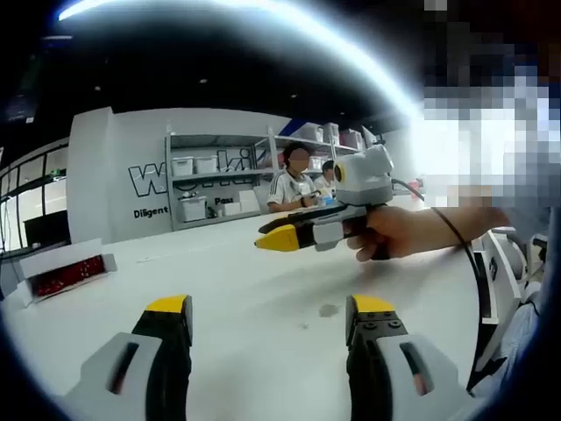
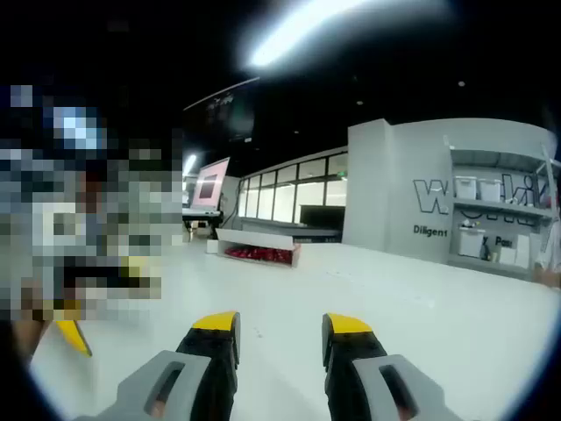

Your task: Tear open the coffee pouch, take out the coffee, and pour the coffee from the pouch into the cup

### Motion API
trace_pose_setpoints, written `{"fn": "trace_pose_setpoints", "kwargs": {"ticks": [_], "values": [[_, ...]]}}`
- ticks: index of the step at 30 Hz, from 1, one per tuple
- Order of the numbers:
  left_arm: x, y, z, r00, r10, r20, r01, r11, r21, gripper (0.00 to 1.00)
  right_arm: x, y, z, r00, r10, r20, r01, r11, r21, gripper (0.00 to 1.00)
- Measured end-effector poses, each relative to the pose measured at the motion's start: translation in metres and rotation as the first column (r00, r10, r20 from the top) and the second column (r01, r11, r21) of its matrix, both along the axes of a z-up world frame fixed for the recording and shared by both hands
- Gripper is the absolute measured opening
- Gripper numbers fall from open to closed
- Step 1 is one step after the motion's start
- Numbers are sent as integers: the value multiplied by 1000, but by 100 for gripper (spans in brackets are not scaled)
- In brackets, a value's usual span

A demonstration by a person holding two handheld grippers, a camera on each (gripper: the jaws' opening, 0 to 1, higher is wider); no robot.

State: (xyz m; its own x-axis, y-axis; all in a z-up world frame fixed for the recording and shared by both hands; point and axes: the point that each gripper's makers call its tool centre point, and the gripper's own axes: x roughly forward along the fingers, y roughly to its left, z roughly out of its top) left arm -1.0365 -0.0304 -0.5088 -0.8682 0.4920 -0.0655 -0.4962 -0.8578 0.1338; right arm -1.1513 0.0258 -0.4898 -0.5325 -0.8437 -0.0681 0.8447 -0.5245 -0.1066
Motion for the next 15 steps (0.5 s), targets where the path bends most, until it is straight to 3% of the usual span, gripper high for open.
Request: {"fn": "trace_pose_setpoints", "kwargs": {"ticks": [15], "values": [[1,1,0,1000,-2,-2,2,1000,-5,73,-5,-5,0,1000,-8,-8,8,1000,9,38]]}}
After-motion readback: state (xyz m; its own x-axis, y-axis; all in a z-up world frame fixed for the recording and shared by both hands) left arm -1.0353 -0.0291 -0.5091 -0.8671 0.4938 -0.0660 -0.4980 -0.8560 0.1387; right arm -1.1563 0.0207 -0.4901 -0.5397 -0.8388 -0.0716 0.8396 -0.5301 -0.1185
